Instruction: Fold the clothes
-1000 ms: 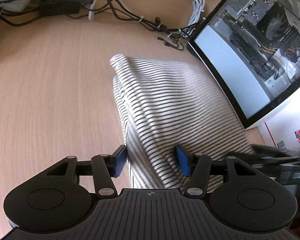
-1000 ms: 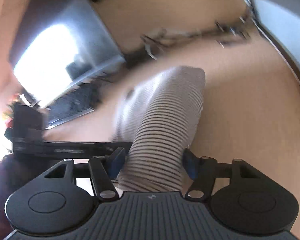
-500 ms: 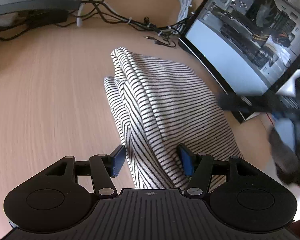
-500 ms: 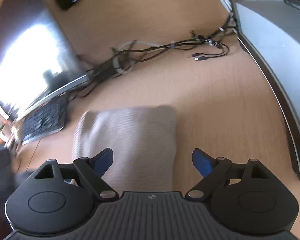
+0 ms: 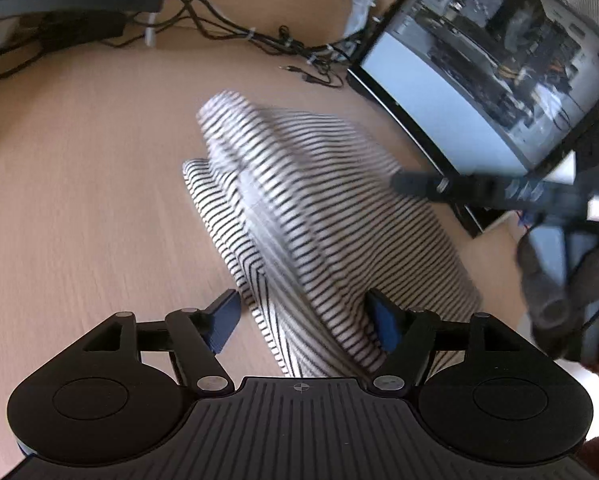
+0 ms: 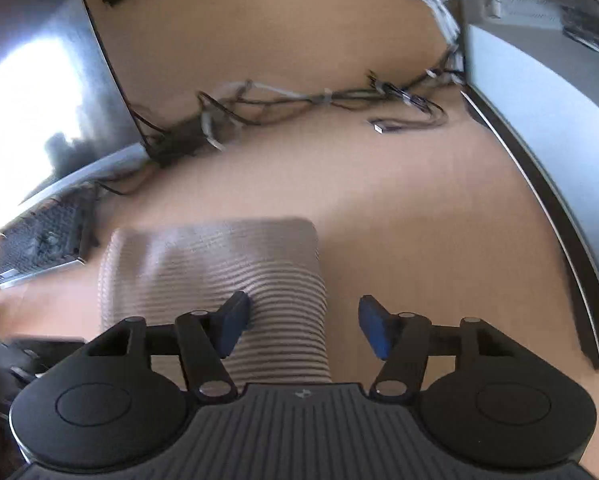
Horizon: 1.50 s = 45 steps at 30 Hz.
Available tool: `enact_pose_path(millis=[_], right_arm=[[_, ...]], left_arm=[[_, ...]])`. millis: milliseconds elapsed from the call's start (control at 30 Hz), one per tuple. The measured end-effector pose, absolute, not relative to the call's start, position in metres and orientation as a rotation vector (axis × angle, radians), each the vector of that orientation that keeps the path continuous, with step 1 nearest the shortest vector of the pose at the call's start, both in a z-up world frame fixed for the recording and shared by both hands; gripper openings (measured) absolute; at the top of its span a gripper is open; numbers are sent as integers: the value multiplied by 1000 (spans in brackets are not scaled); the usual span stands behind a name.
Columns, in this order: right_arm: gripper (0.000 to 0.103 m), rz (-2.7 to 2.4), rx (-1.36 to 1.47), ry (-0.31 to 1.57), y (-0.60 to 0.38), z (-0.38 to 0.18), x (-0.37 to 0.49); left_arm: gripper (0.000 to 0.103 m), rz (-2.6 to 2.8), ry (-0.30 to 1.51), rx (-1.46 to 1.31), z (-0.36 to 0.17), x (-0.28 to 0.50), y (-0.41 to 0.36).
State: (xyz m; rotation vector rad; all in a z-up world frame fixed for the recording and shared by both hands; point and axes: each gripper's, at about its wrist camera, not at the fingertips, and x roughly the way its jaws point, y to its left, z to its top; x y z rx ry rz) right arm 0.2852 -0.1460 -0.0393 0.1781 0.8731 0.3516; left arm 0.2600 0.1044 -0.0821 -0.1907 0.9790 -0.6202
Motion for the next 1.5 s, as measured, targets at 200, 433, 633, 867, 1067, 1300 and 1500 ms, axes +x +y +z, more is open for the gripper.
enact_pose_path(millis=[200,433,633,867,1067,1300,1500], right_arm=[[83,344,352,937,-163,-46,246],[75,361,403,991,-158,-65,218],[68,411,264,921,-145,-59,265],[68,417,213,859,-149,-64,338],[68,414,167,809,-152,-66,371],[86,406,19,714,-160,-42,364],[87,446,-63,654,-148,-25,359]], left_arm=[[77,-701,1069,-237,-76,255,109],[67,-726,1086,-249,-83,263,100],[62,-614,1052,-295,-80,306,92],[62,-536,991,-286,-78,360,74],[63,-494,955,-296,-76,383,62],[66,-445,714,-159,-9,358,56],[74,-444,675,-123,-8,420,32]])
